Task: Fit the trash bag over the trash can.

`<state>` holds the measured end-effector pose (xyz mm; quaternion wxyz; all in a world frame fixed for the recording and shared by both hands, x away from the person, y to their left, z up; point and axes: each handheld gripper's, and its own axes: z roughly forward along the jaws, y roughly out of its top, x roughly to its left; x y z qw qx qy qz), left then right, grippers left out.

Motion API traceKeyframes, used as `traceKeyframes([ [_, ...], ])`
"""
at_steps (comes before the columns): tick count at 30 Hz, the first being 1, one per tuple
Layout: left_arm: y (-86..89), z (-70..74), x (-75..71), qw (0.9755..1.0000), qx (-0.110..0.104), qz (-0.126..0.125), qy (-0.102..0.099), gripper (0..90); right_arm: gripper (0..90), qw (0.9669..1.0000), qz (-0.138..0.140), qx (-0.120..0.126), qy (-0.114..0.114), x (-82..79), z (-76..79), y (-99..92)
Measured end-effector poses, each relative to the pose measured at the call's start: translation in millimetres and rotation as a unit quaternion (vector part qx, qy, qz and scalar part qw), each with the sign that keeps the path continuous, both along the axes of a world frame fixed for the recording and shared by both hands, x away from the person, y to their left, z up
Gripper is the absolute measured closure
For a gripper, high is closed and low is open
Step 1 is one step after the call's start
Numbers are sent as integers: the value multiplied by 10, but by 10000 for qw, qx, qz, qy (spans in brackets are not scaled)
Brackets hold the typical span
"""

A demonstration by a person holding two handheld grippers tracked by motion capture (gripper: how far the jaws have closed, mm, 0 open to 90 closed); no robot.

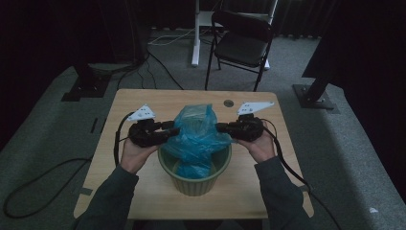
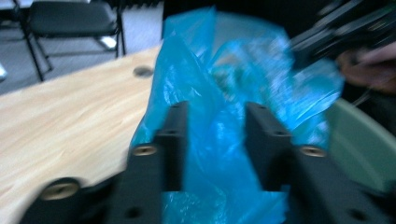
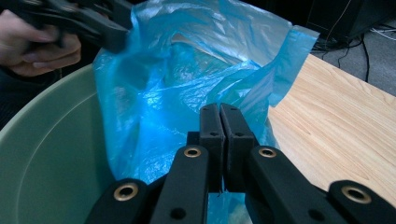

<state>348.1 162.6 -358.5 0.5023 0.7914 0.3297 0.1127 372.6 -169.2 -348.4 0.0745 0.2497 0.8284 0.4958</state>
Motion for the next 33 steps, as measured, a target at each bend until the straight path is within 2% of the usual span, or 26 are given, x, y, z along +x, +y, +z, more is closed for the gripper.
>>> traceKeyframes([
  [4,23,-23,-86,9999,37,40,-112,846,885,10000,90,-16,-29,-66,24,-19],
  [6,63,-24,-162,9998,9,61,-197,887,885,9999,126,-69,-55,-119,29,-29],
  [13,250,-87,-463,9991,-130,132,-379,892,895,9996,263,-133,-45,-327,-61,-93],
  [15,290,-111,-528,9991,-103,158,-391,892,895,9996,270,-123,-28,-384,-93,-123],
  [20,388,-218,-637,9991,-132,202,-340,891,897,9996,280,-99,31,-492,-155,-210],
  [22,424,-247,-677,9988,-295,199,-326,892,897,9995,278,-122,49,-518,-175,-227],
  [25,445,-257,-751,9986,-345,208,-351,890,897,9994,298,-147,80,-568,-200,-250],
  [33,488,-321,-951,9988,-323,71,-347,887,894,9980,612,0,130,-762,-200,-338],
])
